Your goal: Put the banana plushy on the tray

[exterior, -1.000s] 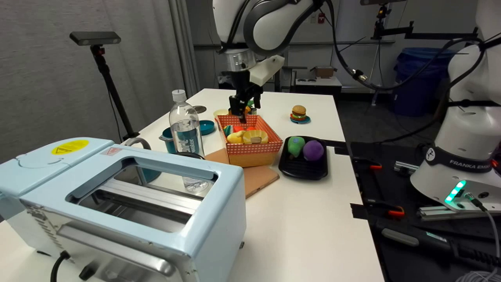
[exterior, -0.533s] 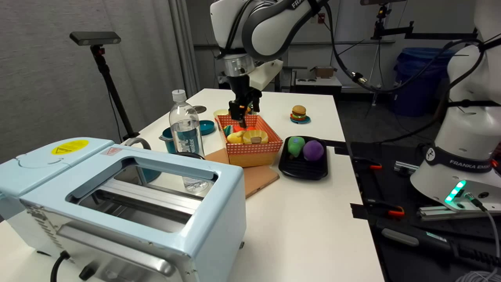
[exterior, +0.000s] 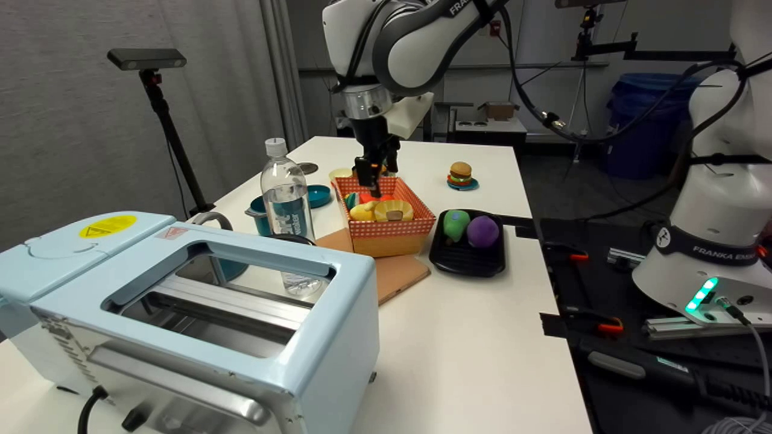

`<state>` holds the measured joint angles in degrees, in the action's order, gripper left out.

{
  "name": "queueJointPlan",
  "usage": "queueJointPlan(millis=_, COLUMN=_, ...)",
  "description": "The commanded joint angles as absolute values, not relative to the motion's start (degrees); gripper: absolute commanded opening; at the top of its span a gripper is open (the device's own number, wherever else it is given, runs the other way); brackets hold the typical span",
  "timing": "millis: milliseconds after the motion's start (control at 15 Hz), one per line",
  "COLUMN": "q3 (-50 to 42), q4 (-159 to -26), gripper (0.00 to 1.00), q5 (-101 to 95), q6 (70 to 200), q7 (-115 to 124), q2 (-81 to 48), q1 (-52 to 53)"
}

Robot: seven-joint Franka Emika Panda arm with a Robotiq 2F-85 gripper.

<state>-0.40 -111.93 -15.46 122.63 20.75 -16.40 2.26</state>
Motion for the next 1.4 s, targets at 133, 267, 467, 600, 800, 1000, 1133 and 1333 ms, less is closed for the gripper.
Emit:
queueJointPlan(millis=133, q3=-1.3, q4=-110.0, gripper=1.0, q5=-17.1, q6=121.9, q7=16.1, q2=-17.4, q1=3.1)
queueJointPlan(millis=267, q3=-1.3, q4=-109.7, gripper=1.0, q5=-17.2, q6=121.5, q7=14.9, q2=-17.5, q1=3.1)
queueJointPlan(millis=467, q3=-1.1, q4=-111.1, gripper=1.0, q5=-15.3, q6=122.6, q7=15.5, q2=-16.8, q1=2.9)
queueJointPlan(millis=600, q3=-1.1, q4=-111.1, gripper=1.0, q5=-15.3, q6=122.5, q7=15.4, q2=-16.9, q1=2.9)
queueJointPlan(millis=800, q3=-1.1, q4=-111.1, gripper=1.0, q5=-15.3, q6=122.5, q7=15.4, q2=-16.9, q1=2.9)
queueJointPlan(millis=1000, q3=-1.6, q4=-109.7, gripper=1.0, q5=-16.3, q6=122.3, q7=16.8, q2=-17.5, q1=3.2)
queueJointPlan(millis=1133, q3=-1.3, q4=-107.2, gripper=1.0, q5=-16.9, q6=121.0, q7=16.1, q2=-19.2, q1=3.7)
queueJointPlan(millis=1333, q3=-0.7, q4=-102.0, gripper=1.0, q5=-18.1, q6=118.3, q7=14.8, q2=-23.3, q1=5.4)
